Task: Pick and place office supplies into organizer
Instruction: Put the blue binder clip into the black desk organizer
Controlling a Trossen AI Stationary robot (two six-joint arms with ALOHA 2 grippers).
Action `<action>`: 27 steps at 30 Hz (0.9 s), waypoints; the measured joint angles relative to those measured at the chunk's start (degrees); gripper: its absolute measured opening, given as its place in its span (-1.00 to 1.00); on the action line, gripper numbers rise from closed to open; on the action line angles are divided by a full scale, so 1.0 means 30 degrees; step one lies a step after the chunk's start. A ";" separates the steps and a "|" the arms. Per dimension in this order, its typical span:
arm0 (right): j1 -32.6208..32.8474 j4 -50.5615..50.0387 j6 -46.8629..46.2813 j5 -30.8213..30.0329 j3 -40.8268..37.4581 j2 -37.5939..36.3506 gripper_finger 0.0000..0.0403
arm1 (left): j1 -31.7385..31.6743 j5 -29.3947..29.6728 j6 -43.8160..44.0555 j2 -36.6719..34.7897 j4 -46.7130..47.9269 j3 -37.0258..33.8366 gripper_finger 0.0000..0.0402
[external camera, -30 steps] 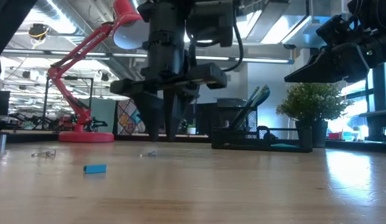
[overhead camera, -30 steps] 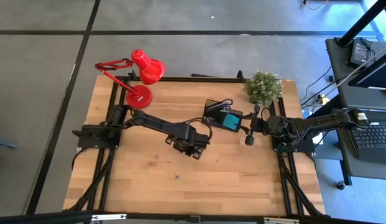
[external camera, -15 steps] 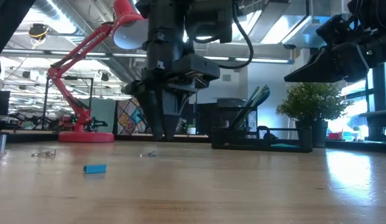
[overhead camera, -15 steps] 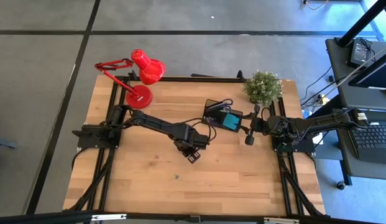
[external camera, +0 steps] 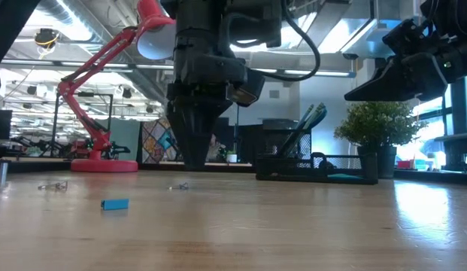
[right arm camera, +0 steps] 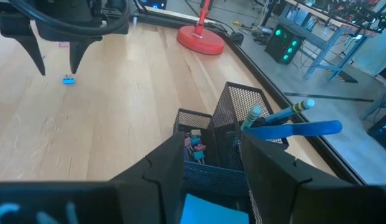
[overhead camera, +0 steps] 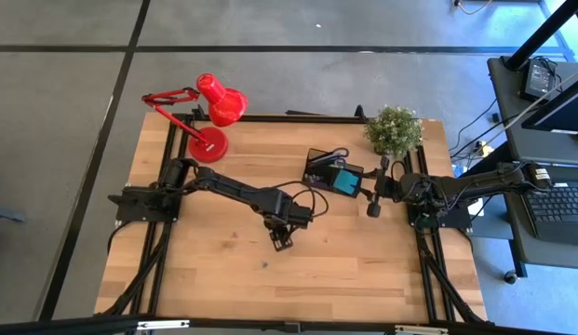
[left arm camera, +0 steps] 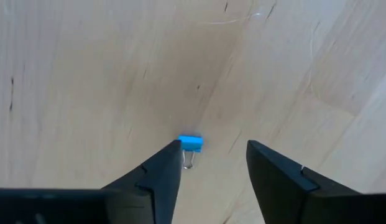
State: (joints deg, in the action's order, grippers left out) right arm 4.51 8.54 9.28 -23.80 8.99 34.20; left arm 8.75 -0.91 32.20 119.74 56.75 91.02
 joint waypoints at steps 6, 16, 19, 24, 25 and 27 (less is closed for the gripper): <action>0.0000 -0.0108 0.0000 -0.0005 0.0000 -0.0002 -0.20 | 0.0351 0.1155 -0.1960 0.0131 0.0070 -0.0019 -0.10; 0.0000 -0.0343 0.0058 -0.0005 0.0000 -0.0007 -0.20 | 0.0719 0.1999 -0.1467 0.0359 0.0060 -0.0022 -0.10; 0.0000 -0.0405 0.0066 -0.0005 0.0000 0.0000 -0.20 | 0.0801 0.1912 -0.1427 0.0414 0.0002 -0.0057 -0.10; 0.0000 -0.0409 0.0073 -0.0005 0.0000 0.0000 -0.20 | 0.0849 0.1882 -0.0266 0.0628 0.0040 -0.0741 -0.10; 0.0000 -0.0402 0.0072 -0.0005 0.0000 0.0000 -0.20 | 0.0838 0.1957 -0.0032 0.0659 0.0021 -0.0872 -0.10; 0.0000 -0.0402 0.0073 -0.0005 0.0000 0.0000 -0.20 | 0.0838 0.1992 0.0063 0.0599 -0.0154 -0.1165 -0.10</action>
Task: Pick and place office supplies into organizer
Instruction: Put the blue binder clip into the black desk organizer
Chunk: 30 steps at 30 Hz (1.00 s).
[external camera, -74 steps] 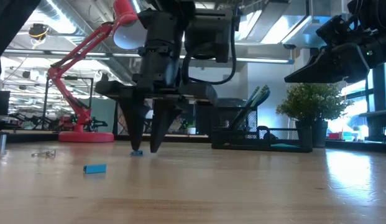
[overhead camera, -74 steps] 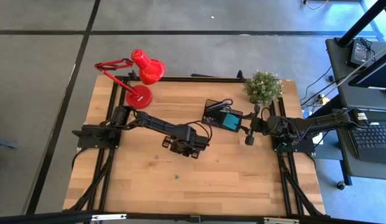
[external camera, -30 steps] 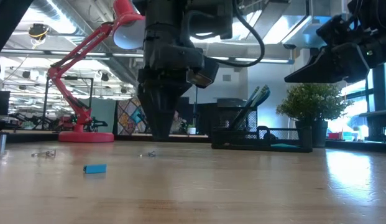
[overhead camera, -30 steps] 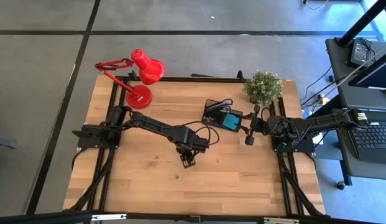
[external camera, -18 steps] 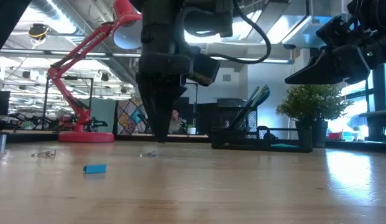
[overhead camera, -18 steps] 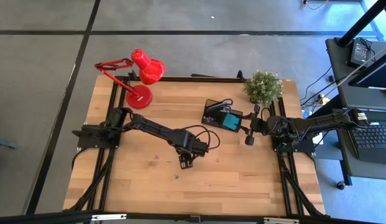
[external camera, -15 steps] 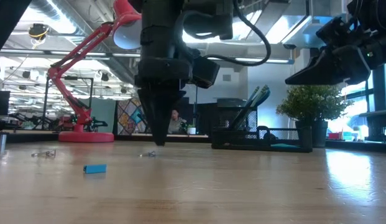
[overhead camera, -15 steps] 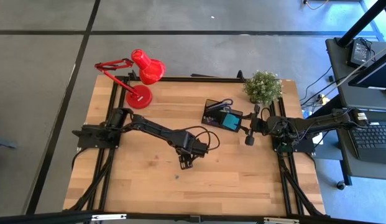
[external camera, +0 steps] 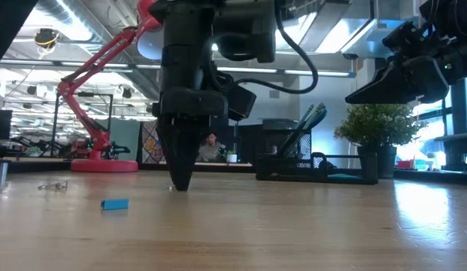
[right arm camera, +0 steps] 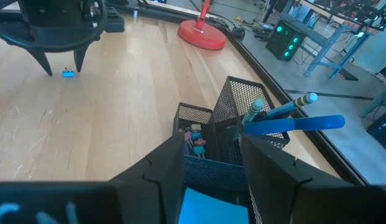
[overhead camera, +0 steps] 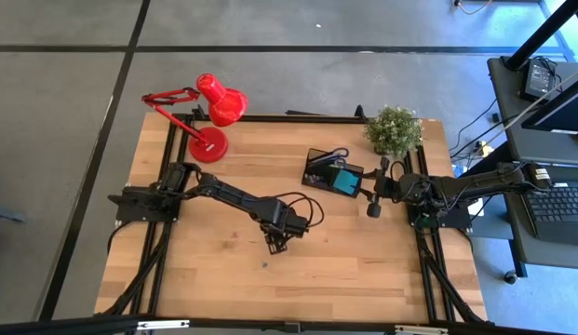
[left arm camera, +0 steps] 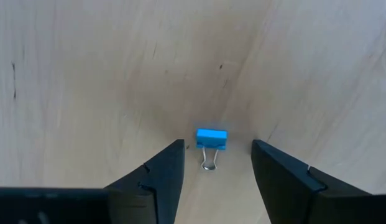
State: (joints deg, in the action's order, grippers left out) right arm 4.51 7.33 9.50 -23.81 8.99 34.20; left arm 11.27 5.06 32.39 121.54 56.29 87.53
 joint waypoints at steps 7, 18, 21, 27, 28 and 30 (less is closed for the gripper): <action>0.0000 0.0007 0.0000 0.0000 0.0000 0.0000 -0.20 | 0.0036 0.0674 -0.0740 -0.0068 -0.0905 -0.0445 -0.10; 0.0000 0.0022 0.0007 0.0000 0.0000 0.0000 -0.20 | 0.0000 0.0685 -0.1118 0.0000 -0.1240 -0.0498 -0.10; 0.0000 0.0022 0.0007 0.0000 0.0000 0.0000 -0.20 | -0.0007 0.0692 -0.1096 0.0005 -0.1280 -0.0510 -0.10; 0.0000 0.0029 0.0007 0.0000 0.0000 0.0000 -0.20 | -0.0015 0.0707 -0.1044 0.0005 -0.1413 -0.0533 -0.11; 0.0000 0.0029 0.0007 0.0000 0.0000 0.0000 -0.20 | -0.0015 0.0707 -0.1050 0.0005 -0.1427 -0.0533 -0.12; 0.0000 0.0029 0.0007 0.0000 0.0000 0.0000 -0.20 | -0.0015 0.0702 -0.1046 0.0013 -0.1479 -0.0533 -0.17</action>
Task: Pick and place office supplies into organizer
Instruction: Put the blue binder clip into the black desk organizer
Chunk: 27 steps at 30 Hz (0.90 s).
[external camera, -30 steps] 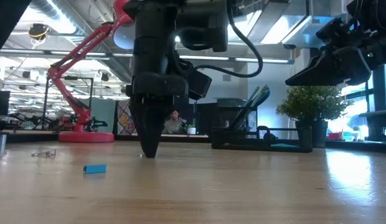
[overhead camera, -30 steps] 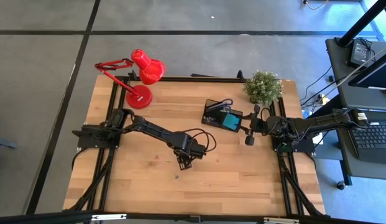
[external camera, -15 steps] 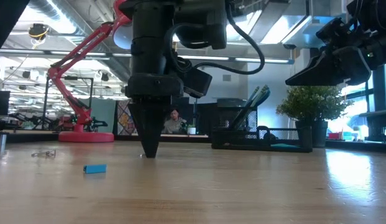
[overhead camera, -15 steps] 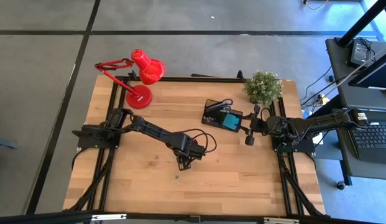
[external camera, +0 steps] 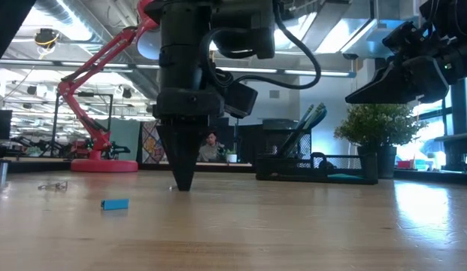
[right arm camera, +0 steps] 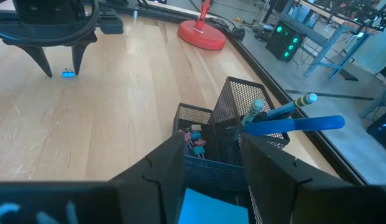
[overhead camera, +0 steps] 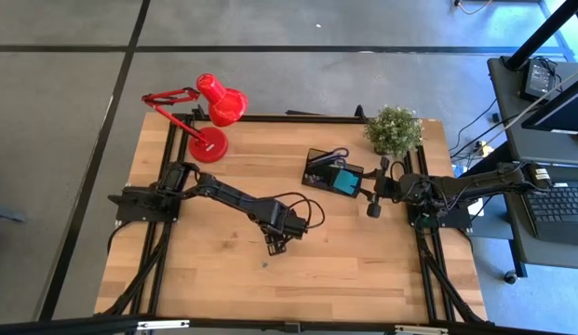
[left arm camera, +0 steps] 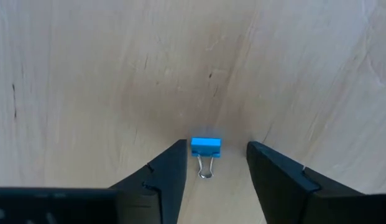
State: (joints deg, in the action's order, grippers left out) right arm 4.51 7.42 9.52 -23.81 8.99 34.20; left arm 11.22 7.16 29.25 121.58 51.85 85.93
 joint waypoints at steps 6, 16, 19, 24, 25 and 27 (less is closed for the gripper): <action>0.0000 0.0000 0.0000 0.0000 0.0000 0.0000 -0.20 | 0.0109 -0.0002 0.0010 0.0000 -0.0145 0.0007 -0.37; 0.0000 0.0000 0.0000 0.0000 0.0000 0.0000 -0.20 | 0.0472 0.0253 0.0061 -0.0163 -0.0814 -0.1084 -0.60; 0.0000 0.0000 0.0000 0.0000 0.0000 0.0000 -0.20 | 0.0578 0.0435 0.0032 -0.0175 -0.0881 -0.1144 -0.66; 0.0000 0.0002 0.0000 0.0000 0.0000 -0.0005 -0.20 | 0.0527 0.0428 -0.0727 -0.0318 -0.0524 -0.0315 -0.75; 0.0000 0.0010 0.0003 0.0000 0.0000 -0.0007 -0.20 | 0.0482 0.0439 -0.0850 -0.0321 -0.0328 -0.0051 -0.75; 0.0000 0.0028 0.0002 -0.0006 0.0000 -0.0006 -0.20 | 0.0369 0.1263 -0.0923 -0.0321 -0.0665 0.0437 -0.75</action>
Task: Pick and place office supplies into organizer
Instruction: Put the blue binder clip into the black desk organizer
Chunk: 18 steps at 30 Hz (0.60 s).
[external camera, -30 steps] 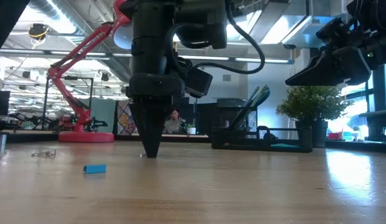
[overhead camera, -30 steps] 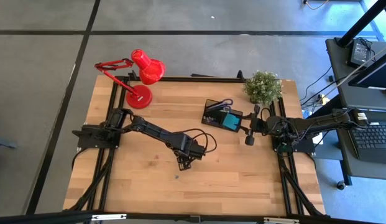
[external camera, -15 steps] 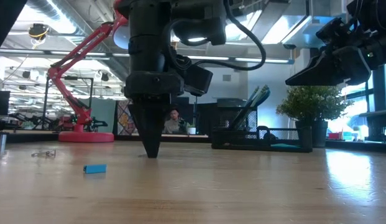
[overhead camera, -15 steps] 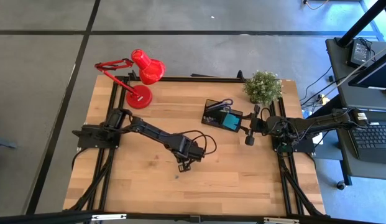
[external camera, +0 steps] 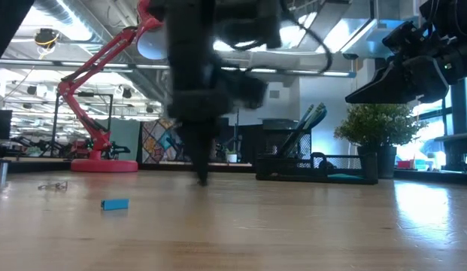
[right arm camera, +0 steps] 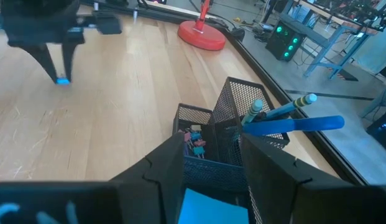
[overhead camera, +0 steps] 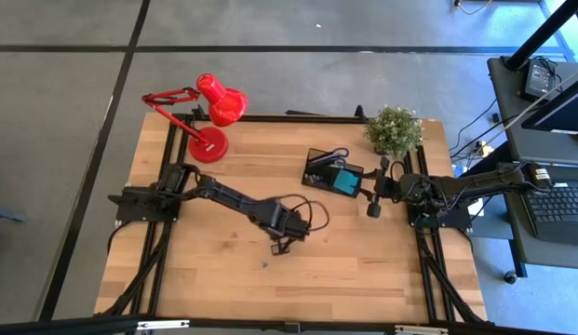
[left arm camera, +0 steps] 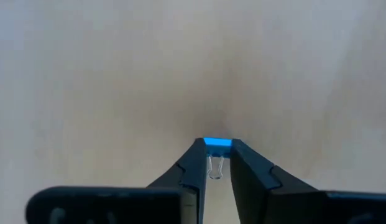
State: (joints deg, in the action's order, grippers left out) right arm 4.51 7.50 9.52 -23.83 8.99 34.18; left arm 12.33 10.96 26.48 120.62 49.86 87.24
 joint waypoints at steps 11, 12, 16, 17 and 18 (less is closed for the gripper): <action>0.0000 0.0023 0.0066 -0.0009 0.0000 -0.0002 -0.20 | -0.1577 0.7189 -0.1441 -0.0153 -0.3011 0.1377 -0.75; 0.0000 0.0031 0.0071 -0.0003 0.0000 -0.0002 -0.20 | -0.1764 0.7915 -0.1435 -0.0160 -0.3659 0.1377 -0.75; 0.0000 0.0053 0.0071 -0.0009 0.0000 -0.0002 -0.20 | -0.2507 0.8439 -0.1390 -0.0175 -0.6067 0.1098 -0.75; 0.0000 0.0086 0.0071 -0.0009 0.0000 -0.0002 -0.20 | -0.2720 0.8431 -0.1341 -0.0175 -0.6618 0.1010 -0.75; 0.0000 0.0099 0.0071 -0.0009 0.0000 -0.0002 -0.20 | -0.2904 0.8441 -0.1301 -0.0175 -0.7079 0.0966 -0.75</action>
State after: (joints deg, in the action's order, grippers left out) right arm 4.51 7.80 9.74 -23.86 8.99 34.17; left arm 3.62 36.28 22.58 120.09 28.62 90.14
